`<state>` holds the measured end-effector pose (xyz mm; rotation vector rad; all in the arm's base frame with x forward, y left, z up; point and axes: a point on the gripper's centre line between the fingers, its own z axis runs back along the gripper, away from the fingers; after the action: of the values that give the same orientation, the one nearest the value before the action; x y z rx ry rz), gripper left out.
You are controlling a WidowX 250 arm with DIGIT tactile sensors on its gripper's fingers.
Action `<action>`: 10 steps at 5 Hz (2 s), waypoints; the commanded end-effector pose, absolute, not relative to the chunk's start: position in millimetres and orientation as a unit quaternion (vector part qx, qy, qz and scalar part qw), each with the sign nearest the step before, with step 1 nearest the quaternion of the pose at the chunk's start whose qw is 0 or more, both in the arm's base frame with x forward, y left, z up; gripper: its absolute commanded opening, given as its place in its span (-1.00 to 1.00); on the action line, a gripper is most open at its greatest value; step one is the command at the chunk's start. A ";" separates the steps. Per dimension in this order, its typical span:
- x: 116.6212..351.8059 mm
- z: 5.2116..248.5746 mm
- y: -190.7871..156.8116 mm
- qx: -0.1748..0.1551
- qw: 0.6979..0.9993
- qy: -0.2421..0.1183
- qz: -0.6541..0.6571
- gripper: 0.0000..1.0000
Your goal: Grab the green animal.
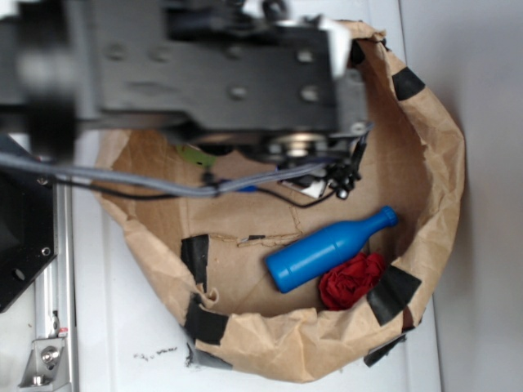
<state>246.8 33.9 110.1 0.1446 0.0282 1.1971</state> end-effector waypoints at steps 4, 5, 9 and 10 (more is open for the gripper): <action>247.1 114.0 52.1 0.037 0.818 -0.031 0.573 1.00; 244.9 110.5 49.5 0.044 0.814 -0.022 0.578 1.00; 188.5 46.0 55.4 0.065 0.835 -0.019 0.545 1.00; 187.8 46.0 56.5 0.059 0.835 -0.027 0.546 1.00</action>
<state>193.0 39.0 42.7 0.1245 -0.0478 1.1109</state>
